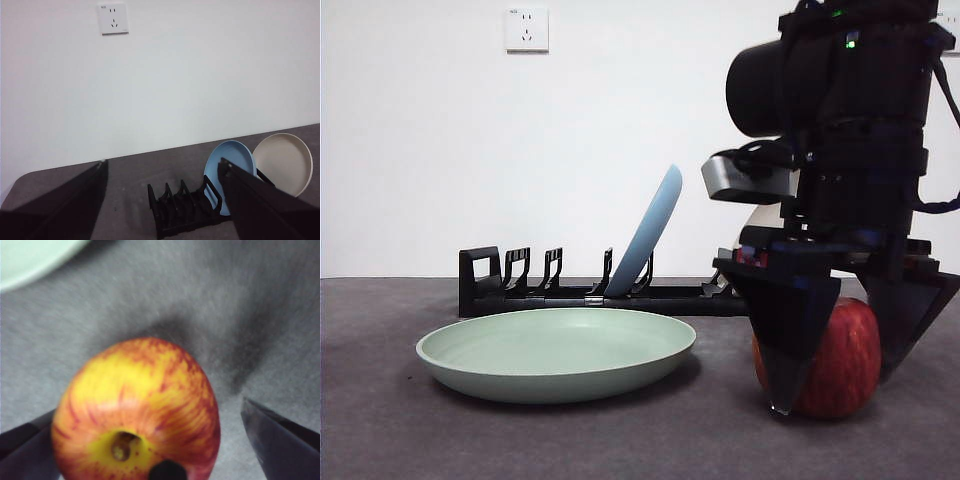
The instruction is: Take the green plate from the plate rack,put the plate on the table,take the apple from the table,put the apple in the plate
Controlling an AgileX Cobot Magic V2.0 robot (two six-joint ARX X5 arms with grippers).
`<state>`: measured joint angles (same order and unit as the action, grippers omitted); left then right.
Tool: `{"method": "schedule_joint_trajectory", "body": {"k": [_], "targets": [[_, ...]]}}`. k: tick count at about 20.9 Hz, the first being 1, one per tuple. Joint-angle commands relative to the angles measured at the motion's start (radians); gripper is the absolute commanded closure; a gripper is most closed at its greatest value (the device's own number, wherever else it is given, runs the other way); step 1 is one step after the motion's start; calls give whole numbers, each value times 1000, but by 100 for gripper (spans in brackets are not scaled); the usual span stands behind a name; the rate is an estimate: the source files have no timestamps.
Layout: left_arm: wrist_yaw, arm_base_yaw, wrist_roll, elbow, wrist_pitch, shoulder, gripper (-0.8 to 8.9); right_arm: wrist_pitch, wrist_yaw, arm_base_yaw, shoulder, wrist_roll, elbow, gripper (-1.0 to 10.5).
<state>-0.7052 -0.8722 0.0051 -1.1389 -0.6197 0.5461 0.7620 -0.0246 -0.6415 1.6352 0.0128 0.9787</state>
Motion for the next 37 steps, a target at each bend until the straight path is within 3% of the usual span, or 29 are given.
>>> {"method": "schedule_joint_trajectory", "body": {"k": [1,4,5,11,16,19,24,31,37], "targets": [[-4,3,-13,6,6,-3,445,-9,1,-3,1,-24,-3,477],[-4,3,-13,6,5,-3,445,-2,0,-3,1,-23,-3,927],[-3,3,-13,6,5,-3,445,-5,0,-3,1,-22,-3,959],[0,3,-13,6,5,-3,445,8,1,-3,-40,-23,58,958],[0,3,-13,6,4,1,445,8,-22,-32,-65,-9,284,959],[1,3,-13,6,4,1,445,12,-101,-60,21,-2,453,959],[1,3,-9,6,-7,1,445,68,-101,-107,268,14,703,959],[0,3,-5,6,-37,1,445,95,-100,-166,493,14,728,958],[-1,3,-5,6,-71,1,445,95,-96,-180,527,14,728,959]]}}
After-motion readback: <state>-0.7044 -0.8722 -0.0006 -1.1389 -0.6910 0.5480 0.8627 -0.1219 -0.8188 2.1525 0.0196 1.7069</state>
